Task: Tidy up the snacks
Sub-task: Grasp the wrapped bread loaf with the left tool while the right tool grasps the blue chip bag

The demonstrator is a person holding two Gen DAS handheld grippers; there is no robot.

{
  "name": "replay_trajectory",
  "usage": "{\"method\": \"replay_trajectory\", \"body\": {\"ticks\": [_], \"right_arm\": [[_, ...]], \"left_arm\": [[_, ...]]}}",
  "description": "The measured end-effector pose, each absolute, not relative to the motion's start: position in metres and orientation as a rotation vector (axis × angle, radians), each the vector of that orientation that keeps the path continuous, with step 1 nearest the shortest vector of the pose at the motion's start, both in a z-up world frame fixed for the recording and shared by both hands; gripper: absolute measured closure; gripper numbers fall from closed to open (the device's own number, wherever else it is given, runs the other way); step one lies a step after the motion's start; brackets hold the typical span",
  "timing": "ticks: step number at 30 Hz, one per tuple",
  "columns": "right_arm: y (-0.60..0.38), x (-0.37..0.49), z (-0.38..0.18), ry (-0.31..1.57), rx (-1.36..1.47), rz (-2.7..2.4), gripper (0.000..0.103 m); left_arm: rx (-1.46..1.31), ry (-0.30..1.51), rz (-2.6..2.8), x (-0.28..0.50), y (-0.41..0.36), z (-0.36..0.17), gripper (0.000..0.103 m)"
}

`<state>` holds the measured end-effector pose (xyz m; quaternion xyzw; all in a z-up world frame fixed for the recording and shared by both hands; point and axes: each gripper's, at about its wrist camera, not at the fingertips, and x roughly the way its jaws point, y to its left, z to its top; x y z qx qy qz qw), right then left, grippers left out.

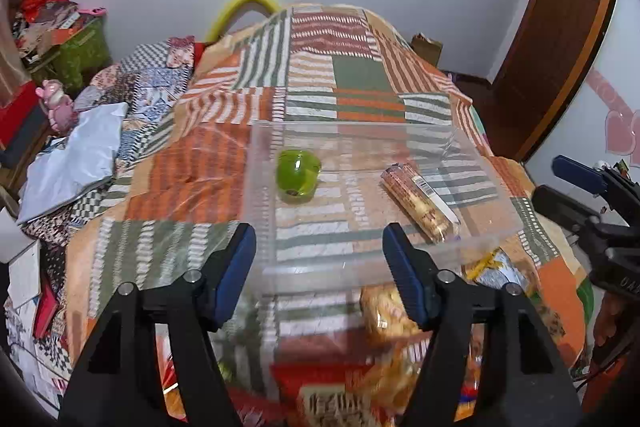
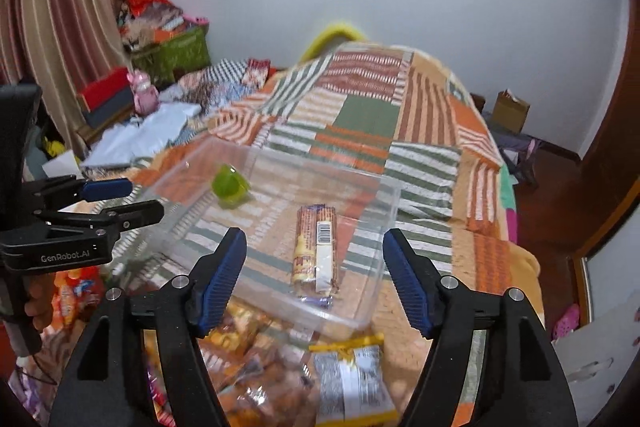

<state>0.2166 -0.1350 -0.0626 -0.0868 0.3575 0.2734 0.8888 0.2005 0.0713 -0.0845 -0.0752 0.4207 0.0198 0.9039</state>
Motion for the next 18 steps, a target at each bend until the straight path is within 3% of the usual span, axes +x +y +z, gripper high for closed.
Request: {"method": "replay_trajectory", "body": {"ticks": [10,18], "right_arm": [[-0.150,0.163,-0.049,0.691,-0.116,0.591,0.032],[-0.147,0.131,-0.063,0.720,-0.084,0.621,0.032]], "left_arm": [[-0.164,0.833,0.058,0.130,0.079,-0.068,0.033],[-0.141,0.862,0.052,0.082,0.068,-0.084,0.032]]}}
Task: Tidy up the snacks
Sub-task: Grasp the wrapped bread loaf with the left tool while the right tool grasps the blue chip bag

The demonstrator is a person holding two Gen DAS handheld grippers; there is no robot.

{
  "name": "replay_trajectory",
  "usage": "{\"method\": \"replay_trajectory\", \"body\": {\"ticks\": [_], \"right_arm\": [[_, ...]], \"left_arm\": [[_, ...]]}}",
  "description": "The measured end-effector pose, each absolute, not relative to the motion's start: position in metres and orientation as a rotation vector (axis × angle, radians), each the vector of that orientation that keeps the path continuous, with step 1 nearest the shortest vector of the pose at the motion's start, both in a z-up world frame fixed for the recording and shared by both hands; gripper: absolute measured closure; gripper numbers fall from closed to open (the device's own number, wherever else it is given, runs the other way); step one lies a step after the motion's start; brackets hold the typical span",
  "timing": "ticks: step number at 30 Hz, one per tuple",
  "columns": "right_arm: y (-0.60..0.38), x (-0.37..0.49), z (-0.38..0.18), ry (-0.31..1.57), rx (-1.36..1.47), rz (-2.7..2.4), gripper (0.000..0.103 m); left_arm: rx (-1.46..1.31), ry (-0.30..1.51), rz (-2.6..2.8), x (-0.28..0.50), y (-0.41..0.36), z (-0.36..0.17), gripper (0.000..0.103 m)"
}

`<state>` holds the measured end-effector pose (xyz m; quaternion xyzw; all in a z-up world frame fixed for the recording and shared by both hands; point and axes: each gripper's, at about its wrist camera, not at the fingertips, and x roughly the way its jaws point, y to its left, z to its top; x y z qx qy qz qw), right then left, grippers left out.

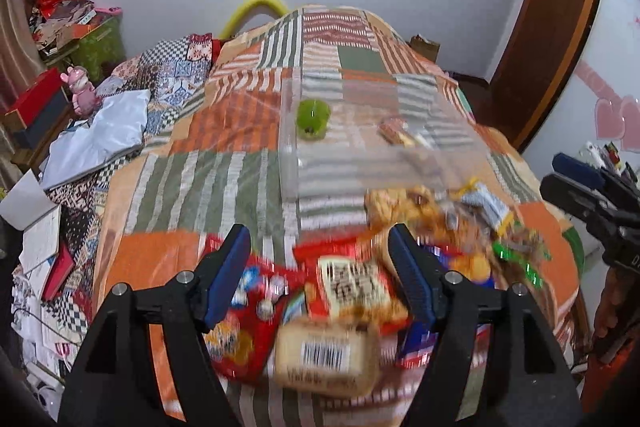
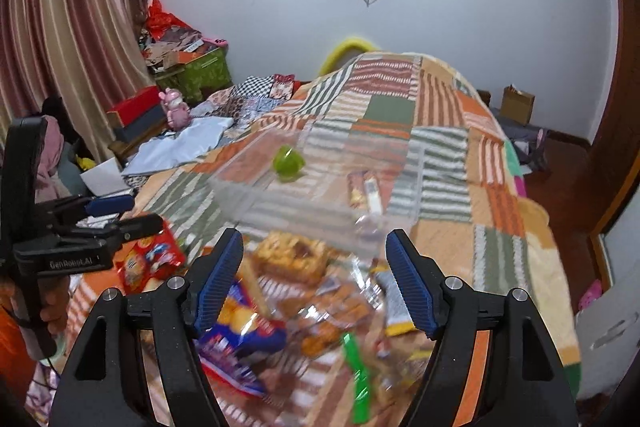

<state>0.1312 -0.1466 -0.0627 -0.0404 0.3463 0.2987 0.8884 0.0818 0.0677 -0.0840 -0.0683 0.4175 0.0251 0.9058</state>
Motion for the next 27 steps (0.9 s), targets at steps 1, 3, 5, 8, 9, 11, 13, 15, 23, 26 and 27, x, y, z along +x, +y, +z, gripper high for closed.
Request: {"method": "replay_trajectory", "body": {"ticks": [1,3,5,8,9,11,13,15,23,26,27], "right_arm": [[-0.146,0.128,-0.065,0.725,-0.081,0.624,0.032],[-0.145,0.122,-0.070,0.735,-0.077,0.631,0.032],[-0.144,0.117,-0.074,0.746,-0.073,0.637,0.032],[-0.144,0.108,-0.084,0.766,-0.070,0.649,0.032],[-0.143,0.106,-0.088,0.775,-0.070,0.654,0.032],[-0.140,0.101,-0.095,0.795,-0.073,0.662,0.032],[-0.136,0.098,-0.104,0.818,-0.076,0.669,0.032],[-0.134,0.096,-0.112,0.841,-0.075,0.678,0.032],[-0.122,0.095,-0.142,0.942,-0.050,0.725,0.032],[-0.120,0.097,-0.149,0.970,-0.032,0.740,0.032],[-0.119,0.098,-0.151,0.979,-0.024,0.745,0.032]], "left_arm": [[-0.137,0.867,0.051,0.076,0.066,-0.087,0.032],[-0.128,0.882,0.046,0.066,0.062,-0.095,0.032],[-0.124,0.894,0.042,0.059,0.059,-0.102,0.032],[-0.134,0.923,0.032,0.047,0.057,-0.117,0.030],[-0.139,0.933,0.030,0.045,0.057,-0.121,0.028],[-0.146,0.953,0.030,0.041,0.057,-0.129,0.028],[-0.158,0.964,0.031,0.037,0.058,-0.136,0.028],[-0.173,0.970,0.030,0.034,0.059,-0.141,0.028],[-0.211,1.006,-0.006,0.030,0.060,-0.161,0.028],[-0.203,1.001,0.001,0.031,0.061,-0.163,0.027],[-0.201,1.002,0.001,0.032,0.061,-0.164,0.025]]}}
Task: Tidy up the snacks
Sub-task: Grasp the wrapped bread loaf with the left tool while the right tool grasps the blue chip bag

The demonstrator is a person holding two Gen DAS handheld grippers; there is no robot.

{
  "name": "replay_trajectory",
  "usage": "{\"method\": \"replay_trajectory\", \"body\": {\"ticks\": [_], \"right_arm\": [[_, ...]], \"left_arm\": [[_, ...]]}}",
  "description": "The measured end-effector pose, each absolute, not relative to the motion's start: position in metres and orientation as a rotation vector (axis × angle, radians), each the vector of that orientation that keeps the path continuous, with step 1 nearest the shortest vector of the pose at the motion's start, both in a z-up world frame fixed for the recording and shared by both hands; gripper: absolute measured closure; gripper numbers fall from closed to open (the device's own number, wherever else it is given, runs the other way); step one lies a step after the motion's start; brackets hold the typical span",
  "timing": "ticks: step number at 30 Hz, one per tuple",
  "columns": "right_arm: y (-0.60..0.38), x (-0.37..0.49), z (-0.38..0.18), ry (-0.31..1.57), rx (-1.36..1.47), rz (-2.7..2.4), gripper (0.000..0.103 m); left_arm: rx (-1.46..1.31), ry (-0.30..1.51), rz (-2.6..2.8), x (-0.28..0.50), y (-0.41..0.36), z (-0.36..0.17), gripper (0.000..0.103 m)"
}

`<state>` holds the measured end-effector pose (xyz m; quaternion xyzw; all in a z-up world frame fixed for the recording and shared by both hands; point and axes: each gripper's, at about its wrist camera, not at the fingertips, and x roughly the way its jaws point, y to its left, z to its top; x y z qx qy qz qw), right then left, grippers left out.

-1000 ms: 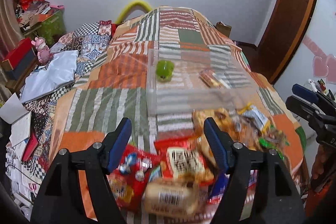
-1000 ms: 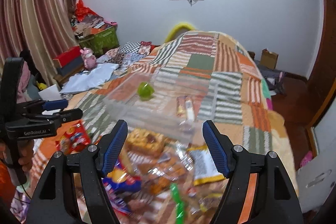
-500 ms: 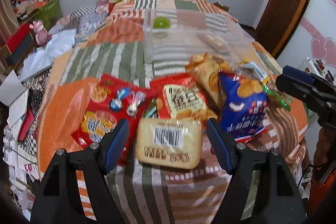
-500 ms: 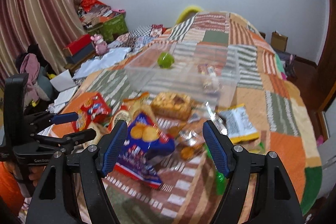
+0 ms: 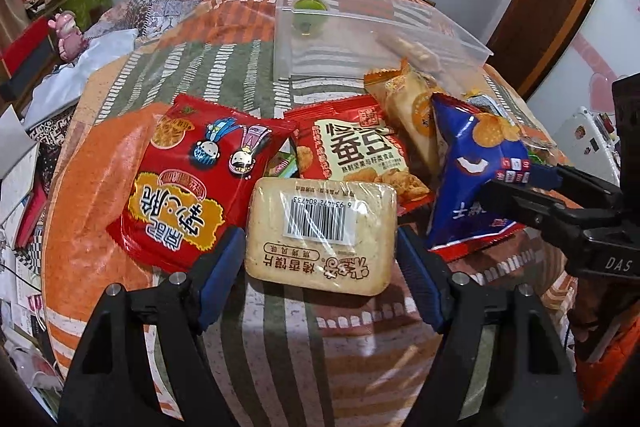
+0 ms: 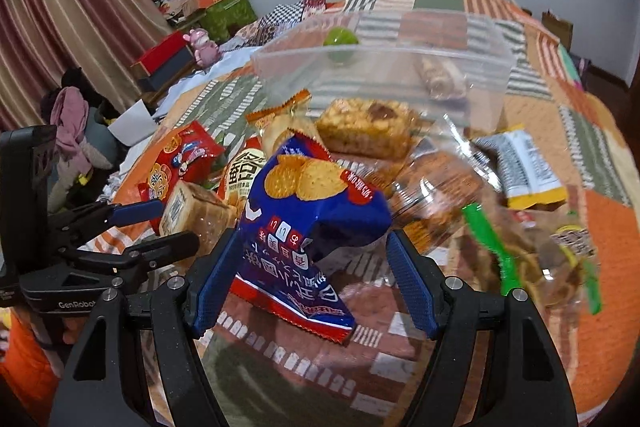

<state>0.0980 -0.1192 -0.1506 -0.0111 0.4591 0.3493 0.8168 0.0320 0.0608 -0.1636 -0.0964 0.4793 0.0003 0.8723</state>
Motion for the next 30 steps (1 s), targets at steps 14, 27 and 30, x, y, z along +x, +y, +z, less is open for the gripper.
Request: {"method": "replay_trajectory", "body": {"ticks": [14,27,30], "right_arm": [[-0.120,0.101,-0.154,0.989,0.031,0.780,0.055],[-0.135,0.101,-0.127,0.897,0.057,0.762,0.065],[-0.141,0.102,-0.119,0.874,0.067,0.753,0.065]], "left_arm": [[-0.215,0.990,0.016,0.044,0.064,-0.175,0.022],[-0.192,0.940,-0.008,0.041,0.050,-0.157,0.026],[-0.194,0.909,-0.010,0.042,0.048,-0.145,0.026]]}}
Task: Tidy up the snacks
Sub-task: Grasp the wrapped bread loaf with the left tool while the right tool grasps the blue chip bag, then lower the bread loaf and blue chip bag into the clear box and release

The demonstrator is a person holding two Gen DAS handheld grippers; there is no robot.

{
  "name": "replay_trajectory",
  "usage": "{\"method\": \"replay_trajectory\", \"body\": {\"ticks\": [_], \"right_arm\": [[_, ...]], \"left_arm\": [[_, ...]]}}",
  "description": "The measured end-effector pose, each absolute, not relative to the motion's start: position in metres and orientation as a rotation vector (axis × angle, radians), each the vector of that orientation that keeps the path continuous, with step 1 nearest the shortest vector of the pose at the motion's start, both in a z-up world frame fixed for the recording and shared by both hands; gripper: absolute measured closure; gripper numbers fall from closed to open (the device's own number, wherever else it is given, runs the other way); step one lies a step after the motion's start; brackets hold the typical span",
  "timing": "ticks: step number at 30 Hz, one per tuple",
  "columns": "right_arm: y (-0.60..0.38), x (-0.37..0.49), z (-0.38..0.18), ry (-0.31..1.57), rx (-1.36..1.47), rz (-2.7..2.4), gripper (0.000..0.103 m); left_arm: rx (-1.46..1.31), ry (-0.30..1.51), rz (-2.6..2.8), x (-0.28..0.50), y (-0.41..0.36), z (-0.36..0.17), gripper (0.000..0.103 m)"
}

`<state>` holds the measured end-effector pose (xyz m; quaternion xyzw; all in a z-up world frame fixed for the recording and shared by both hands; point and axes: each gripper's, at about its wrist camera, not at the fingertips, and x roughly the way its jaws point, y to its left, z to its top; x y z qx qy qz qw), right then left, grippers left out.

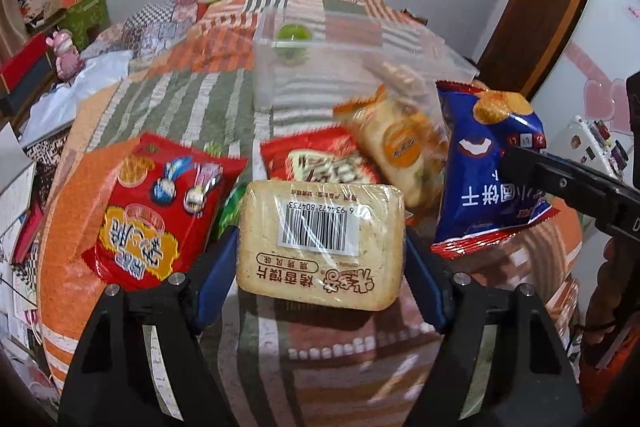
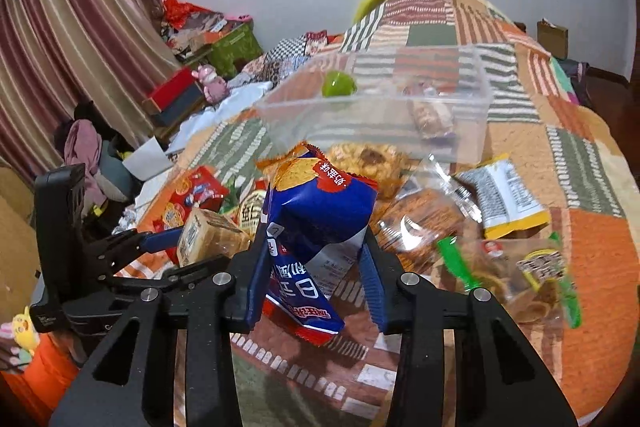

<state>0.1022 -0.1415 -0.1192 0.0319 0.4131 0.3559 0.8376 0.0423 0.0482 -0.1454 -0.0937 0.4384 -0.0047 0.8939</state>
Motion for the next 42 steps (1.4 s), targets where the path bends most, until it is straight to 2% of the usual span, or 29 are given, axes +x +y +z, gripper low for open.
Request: {"method": "replay_trajectory", "body": {"ticks": [14,22,30,42], "right_arm": [[-0.153,0.125,-0.082,0.758,0.062,0.714,0.065],[-0.153,0.153,-0.072,0.720,0.052,0.686,0.065],[-0.150,0.189,-0.068,0.699,0.041,0.653,0.066],[-0.137,0.237,-0.091,0.742,0.054,0.616,0.068]], "left_arm": [[-0.175,0.743,-0.009,0.079,0.050,-0.080,0.026],[-0.183,0.702,-0.008,0.119,0.054,-0.062,0.026],[-0.193,0.709,-0.021,0.171,0.057,-0.066,0.026],[-0.184,0.799,-0.026,0.239,0.058,-0.107,0.026]]}}
